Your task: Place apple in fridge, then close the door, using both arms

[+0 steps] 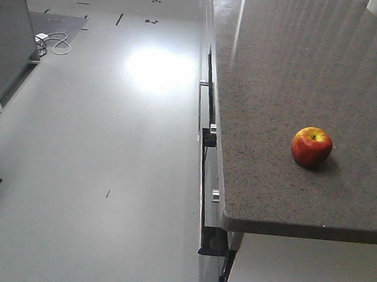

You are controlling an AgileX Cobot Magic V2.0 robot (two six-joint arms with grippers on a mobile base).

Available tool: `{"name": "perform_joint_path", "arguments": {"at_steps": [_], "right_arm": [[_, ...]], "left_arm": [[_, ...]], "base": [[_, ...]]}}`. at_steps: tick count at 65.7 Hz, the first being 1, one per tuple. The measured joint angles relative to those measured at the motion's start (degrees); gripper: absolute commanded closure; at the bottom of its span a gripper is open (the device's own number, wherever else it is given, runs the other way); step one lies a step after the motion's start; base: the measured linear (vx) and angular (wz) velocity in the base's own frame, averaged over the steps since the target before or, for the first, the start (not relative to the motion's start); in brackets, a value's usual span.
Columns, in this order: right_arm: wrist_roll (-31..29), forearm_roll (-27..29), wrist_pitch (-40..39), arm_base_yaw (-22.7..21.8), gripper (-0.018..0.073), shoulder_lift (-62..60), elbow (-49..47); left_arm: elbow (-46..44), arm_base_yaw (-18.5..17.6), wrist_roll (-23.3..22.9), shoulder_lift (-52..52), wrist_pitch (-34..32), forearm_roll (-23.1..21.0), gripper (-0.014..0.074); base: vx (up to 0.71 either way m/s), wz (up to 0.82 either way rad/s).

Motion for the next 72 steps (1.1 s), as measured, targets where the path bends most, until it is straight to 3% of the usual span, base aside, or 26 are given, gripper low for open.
{"name": "perform_joint_path", "arguments": {"at_steps": [72], "right_arm": [[0.0, 0.0, 0.0, 0.0, 0.0562, 0.0, 0.0]], "left_arm": [[0.0, 0.0, 0.0, 0.0, 0.0, 0.0, 0.0602]], "base": [[0.0, 0.0]]}}
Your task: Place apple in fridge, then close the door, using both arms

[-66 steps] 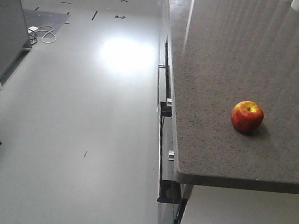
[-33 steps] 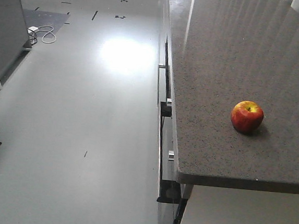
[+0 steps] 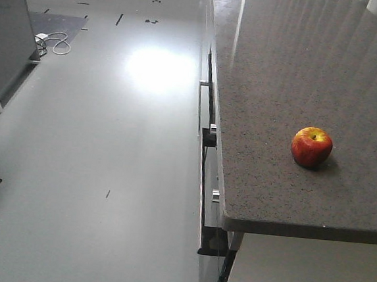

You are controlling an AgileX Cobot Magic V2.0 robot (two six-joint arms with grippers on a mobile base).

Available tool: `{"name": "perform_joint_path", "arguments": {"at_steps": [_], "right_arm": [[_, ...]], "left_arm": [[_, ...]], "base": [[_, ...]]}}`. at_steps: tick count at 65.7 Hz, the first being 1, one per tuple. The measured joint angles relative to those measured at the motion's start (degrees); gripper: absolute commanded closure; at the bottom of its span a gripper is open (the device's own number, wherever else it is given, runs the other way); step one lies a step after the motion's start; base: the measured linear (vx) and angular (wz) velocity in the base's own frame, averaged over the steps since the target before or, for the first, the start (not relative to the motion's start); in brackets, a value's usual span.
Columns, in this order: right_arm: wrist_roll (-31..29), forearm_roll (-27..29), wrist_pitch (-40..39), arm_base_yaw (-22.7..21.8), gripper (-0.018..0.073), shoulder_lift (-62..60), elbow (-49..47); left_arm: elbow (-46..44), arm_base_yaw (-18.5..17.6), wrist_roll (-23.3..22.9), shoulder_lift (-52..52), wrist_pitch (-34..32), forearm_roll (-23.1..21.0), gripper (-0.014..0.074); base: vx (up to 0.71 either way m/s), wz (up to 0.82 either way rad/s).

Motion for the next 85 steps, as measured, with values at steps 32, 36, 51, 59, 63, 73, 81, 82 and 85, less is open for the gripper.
{"name": "perform_joint_path", "arguments": {"at_steps": [32, 36, 51, 59, 63, 73, 81, 82, 85], "right_arm": [[7.6, 4.1, 1.7, 0.0, 0.0543, 1.1, -12.9], [7.5, 3.5, 5.1, 0.0, 0.0515, 3.6, -19.2], [1.8, 2.2, 13.5, 0.0, 0.0192, 15.2, -37.6], [-1.8, 2.2, 13.6, 0.0, -0.0018, 20.2, -41.8], [-2.4, 2.2, 13.5, 0.0, -0.0088, 22.3, -42.3], [-3.2, 1.6, 13.8, 0.0, -0.0137, 26.5, -42.3], [-6.0, 0.5, 13.8, 0.0, -0.0131, 29.2, -42.3], [-6.4, 0.4, 13.8, 0.0, -0.013, 29.5, -42.4], [-8.1, 0.2, 14.2, 0.0, -0.0129, 30.9, -42.8]], "left_arm": [[0.0, 0.0, 0.0, 0.0, 0.0, 0.0, 0.0602], [0.0, 0.0, 0.0, 0.0, 0.0, 0.0, 0.0602], [0.0, 0.0, 0.0, 0.0, 0.0, 0.0, 0.0602], [0.0, 0.0, 0.0, 0.0, 0.0, 0.0, 0.0602], [0.0, 0.0, 0.0, 0.0, 0.0, 0.0, 0.0602], [0.0, 0.0, 0.0, 0.0, 0.0, 0.0, 0.0602], [0.0, 0.0, 0.0, 0.0, 0.0, 0.0, 0.0602], [0.0, 0.0, 0.0, 0.0, 0.0, 0.0, 0.0602], [0.0, 0.0, 0.0, 0.0, 0.0, 0.0, 0.0602]], "base": [[0.0, 0.0], [0.0, 0.0], [0.0, 0.0], [0.0, 0.0], [0.0, 0.0], [0.0, 0.0], [0.0, 0.0], [0.0, 0.0], [0.0, 0.0]]}}
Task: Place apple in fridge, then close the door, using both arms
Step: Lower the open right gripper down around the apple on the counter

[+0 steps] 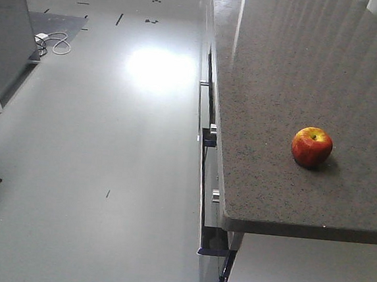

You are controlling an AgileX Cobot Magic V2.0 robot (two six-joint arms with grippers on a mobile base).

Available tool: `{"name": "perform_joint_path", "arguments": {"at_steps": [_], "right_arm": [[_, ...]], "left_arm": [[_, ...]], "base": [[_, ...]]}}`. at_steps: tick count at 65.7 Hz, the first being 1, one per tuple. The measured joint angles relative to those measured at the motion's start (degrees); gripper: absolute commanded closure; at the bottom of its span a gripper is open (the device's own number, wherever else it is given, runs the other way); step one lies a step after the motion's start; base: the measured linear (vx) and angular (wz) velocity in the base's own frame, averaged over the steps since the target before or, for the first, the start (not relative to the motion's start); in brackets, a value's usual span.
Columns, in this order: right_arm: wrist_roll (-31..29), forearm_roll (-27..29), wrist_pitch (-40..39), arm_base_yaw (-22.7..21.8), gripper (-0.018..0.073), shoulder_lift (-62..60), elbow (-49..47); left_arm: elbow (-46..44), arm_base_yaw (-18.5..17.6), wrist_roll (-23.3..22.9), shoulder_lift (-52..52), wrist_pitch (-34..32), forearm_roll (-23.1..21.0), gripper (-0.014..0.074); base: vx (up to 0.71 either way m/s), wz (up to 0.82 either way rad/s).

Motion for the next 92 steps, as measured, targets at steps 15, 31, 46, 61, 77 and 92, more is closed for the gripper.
{"name": "perform_joint_path", "arguments": {"at_steps": [15, 31, 46, 61, 77, 92], "right_arm": [[-4.0, -0.1, 4.5, 0.0, -0.0125, 10.8, -10.6], [-4.3, 0.2, 15.9, 0.0, -0.0113, 29.6, -29.0], [-4.3, 1.2, 22.3, 0.0, -0.0106, 46.7, -39.0], [-3.4, 2.8, 23.0, 0.0, -0.0101, 57.7, -41.0], [-1.9, 2.8, 22.9, 0.0, -0.0094, 64.8, -41.1], [1.1, 0.6, 22.2, 0.0, -0.0091, 69.0, -41.1]], "left_arm": [[0.0, 0.0, 0.0, 0.0, 0.0, 0.0, 0.0602], [0.0, 0.0, 0.0, 0.0, 0.0, 0.0, 0.0602], [0.0, 0.0, 0.0, 0.0, 0.0, 0.0, 0.0602], [0.0, 0.0, 0.0, 0.0, 0.0, 0.0, 0.0602], [0.0, 0.0, 0.0, 0.0, 0.0, 0.0, 0.0602], [0.0, 0.0, 0.0, 0.0, 0.0, 0.0, 0.0602]], "base": [[0.0, 0.0], [0.0, 0.0], [0.0, 0.0], [0.0, 0.0], [0.0, 0.0], [0.0, 0.0]]}}
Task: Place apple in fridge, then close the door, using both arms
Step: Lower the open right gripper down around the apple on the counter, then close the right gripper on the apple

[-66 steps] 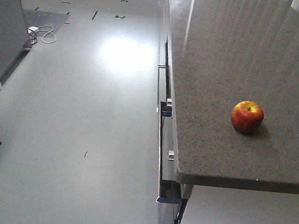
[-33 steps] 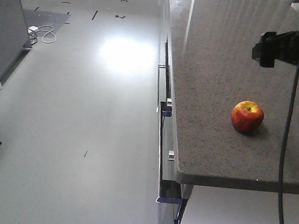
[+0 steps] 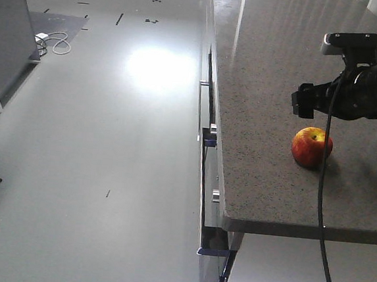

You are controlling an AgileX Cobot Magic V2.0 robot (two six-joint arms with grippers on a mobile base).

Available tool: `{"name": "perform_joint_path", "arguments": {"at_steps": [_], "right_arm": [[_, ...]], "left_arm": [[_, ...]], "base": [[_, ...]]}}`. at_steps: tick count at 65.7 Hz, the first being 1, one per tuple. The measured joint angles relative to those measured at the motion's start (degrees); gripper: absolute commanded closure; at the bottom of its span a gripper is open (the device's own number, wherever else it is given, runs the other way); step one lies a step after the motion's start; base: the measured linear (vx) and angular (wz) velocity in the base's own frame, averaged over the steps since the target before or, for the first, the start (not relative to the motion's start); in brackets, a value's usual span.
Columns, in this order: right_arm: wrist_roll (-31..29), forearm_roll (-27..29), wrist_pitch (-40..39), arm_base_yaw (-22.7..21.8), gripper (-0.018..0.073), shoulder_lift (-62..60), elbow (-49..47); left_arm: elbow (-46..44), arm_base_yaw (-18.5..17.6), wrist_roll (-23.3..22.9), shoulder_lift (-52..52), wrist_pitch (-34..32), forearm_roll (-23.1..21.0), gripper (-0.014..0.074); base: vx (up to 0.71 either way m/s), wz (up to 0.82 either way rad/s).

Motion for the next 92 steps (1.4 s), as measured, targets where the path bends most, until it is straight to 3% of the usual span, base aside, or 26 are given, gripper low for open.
{"name": "perform_joint_path", "arguments": {"at_steps": [48, 92], "right_arm": [[2.0, -4.1, -0.9, 0.0, -0.008, 3.1, -0.1], [4.5, -4.3, -0.9, 0.0, -0.0062, 8.2, -0.1]], "left_arm": [[0.0, 0.0, 0.0, 0.0, 0.0, 0.0, 0.0602], [0.0, 0.0, 0.0, 0.0, 0.0, 0.0, 0.0602]], "base": [[0.0, 0.0], [0.0, 0.0]]}}
